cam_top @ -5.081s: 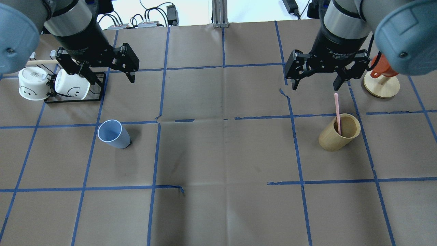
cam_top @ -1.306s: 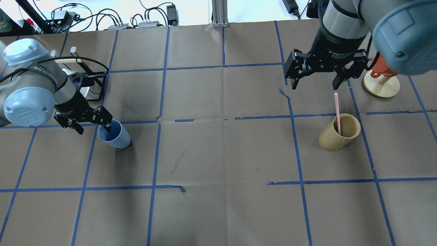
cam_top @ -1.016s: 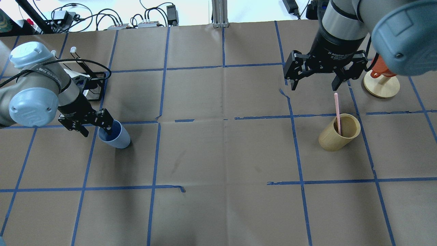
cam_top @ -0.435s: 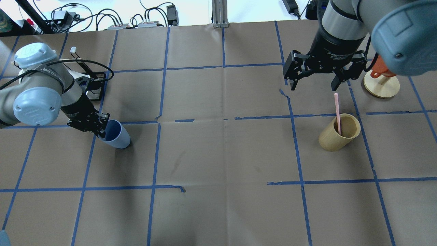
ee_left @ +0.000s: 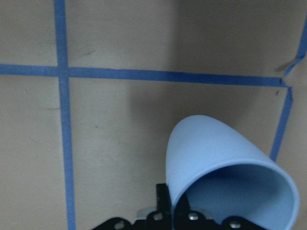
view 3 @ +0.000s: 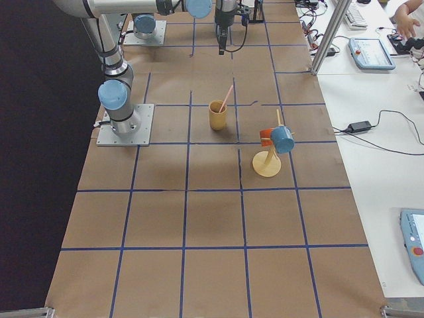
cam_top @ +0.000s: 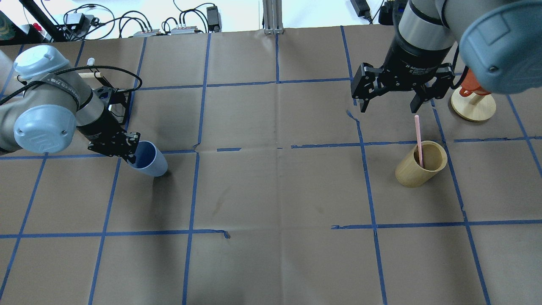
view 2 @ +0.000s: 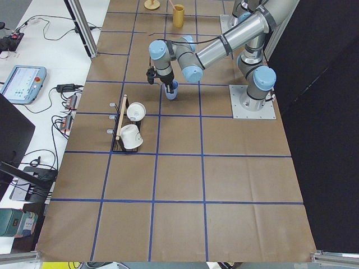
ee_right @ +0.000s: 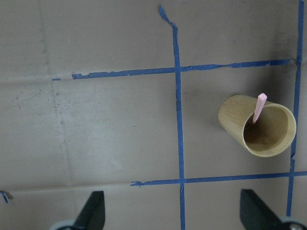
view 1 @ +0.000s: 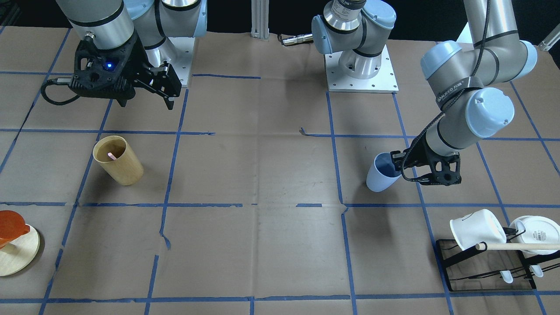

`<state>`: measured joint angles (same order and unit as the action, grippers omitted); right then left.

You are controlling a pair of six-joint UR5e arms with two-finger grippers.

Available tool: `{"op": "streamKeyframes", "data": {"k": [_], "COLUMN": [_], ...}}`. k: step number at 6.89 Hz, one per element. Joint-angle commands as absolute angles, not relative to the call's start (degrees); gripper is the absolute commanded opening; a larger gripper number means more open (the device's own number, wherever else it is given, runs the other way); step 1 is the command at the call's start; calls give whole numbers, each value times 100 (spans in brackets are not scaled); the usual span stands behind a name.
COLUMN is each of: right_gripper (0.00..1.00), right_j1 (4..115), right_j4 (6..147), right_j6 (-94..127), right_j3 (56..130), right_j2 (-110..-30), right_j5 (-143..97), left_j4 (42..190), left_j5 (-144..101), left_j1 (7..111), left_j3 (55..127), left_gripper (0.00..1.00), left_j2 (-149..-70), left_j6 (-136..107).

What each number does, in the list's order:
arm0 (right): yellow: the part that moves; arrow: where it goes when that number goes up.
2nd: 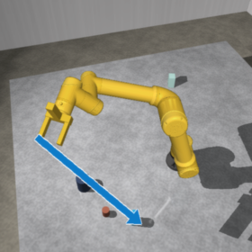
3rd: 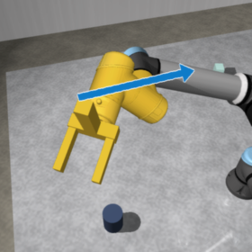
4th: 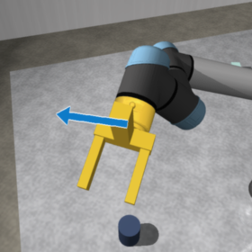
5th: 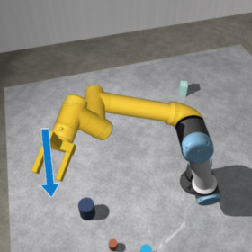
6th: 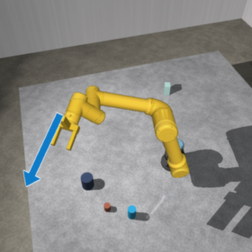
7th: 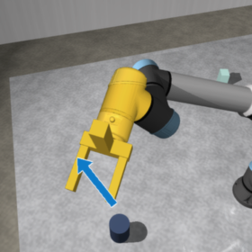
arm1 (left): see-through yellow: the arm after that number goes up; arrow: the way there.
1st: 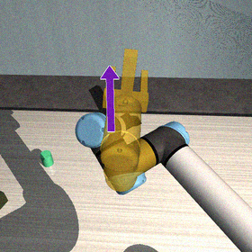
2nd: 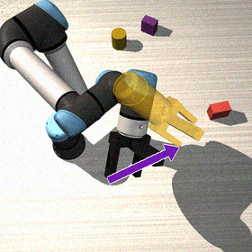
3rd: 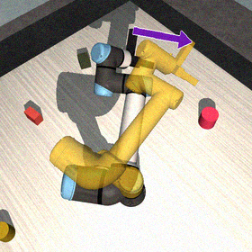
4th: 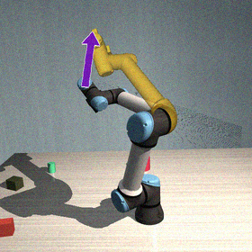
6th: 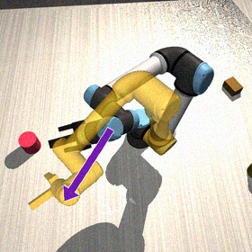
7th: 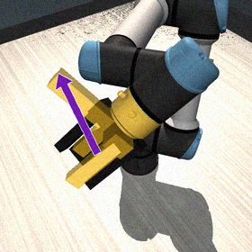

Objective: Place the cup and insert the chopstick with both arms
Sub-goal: 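Carry the light blue cup to the table center with the left gripper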

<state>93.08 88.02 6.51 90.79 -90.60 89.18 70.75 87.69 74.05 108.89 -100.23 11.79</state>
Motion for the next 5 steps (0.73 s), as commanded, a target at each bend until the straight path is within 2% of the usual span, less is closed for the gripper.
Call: {"op": "streamKeyframes", "data": {"k": [1, 3, 5], "right_gripper": [100, 100, 100], "right_j1": [9308, 9308, 9299], "right_j4": [8815, 8824, 8816], "right_j6": [650, 650, 642], "right_j3": [9079, 9079, 9123], "right_j2": [-9062, -9053, -9053], "right_j5": [8930, 8930, 8912], "left_j4": [7067, 6716, 6480], "left_j5": [8482, 8499, 8508], "left_j1": [8274, 9434, 10262], "left_j3": [10654, 10312, 9898], "left_gripper": [0, 0, 0], "left_j2": [-9993, -10229, -10790], "left_j6": [-106, -1131, -2252]}}
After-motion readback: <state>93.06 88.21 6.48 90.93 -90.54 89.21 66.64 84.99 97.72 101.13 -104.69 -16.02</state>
